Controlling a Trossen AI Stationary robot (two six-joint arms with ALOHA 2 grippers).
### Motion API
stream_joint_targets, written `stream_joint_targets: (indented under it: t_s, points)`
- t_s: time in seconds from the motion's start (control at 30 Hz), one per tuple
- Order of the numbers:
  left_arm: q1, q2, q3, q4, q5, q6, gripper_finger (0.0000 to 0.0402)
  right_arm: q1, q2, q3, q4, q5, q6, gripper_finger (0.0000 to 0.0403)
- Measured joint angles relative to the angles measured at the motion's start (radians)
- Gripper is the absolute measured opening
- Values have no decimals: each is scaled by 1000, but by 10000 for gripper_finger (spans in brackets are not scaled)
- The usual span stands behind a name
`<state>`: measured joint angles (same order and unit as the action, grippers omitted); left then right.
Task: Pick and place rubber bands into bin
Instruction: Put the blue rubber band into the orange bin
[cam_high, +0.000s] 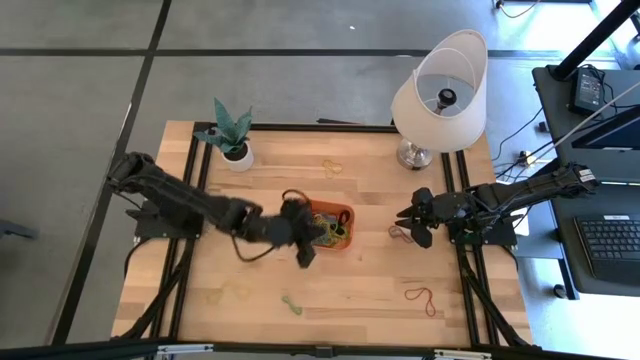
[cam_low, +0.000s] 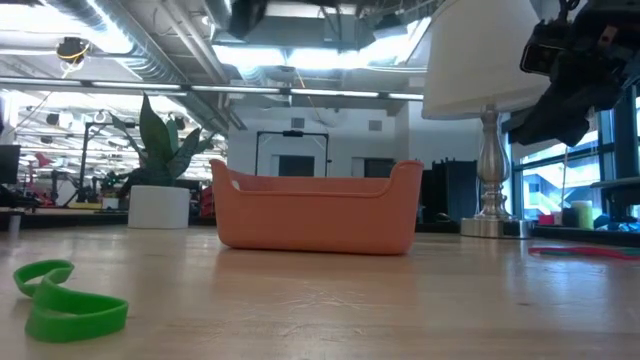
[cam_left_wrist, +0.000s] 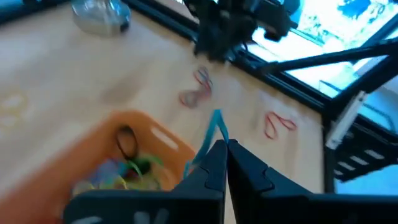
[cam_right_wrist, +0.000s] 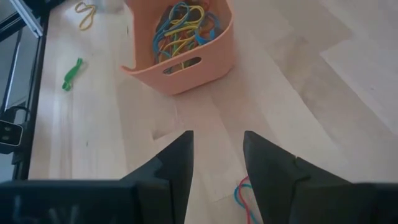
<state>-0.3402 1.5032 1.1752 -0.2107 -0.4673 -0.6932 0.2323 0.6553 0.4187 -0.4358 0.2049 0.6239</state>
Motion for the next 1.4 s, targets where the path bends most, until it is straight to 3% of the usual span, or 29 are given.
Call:
stream_joint_targets:
  t_s: [0.23, 0.43, 0.9, 1.23, 1.4]
  points:
    - [158, 11, 91, -120, 80, 142, 2, 0, 0, 0, 1, 0, 0, 143]
    - [217, 40, 137, -273, 136, 135, 3, 0, 4, 0, 5, -1, 3, 143]
    - [217, 236, 135, -524, 275, 39, 3, 0, 54, 1, 13, 12, -7, 143]
    - [218, 317, 135, -514, 296, 15, 7, 0, 93, 1, 17, 12, -2, 143]
    - [221, 317, 135, -513, 285, -8, 41, 0, 106, 1, 20, 13, -1, 143]
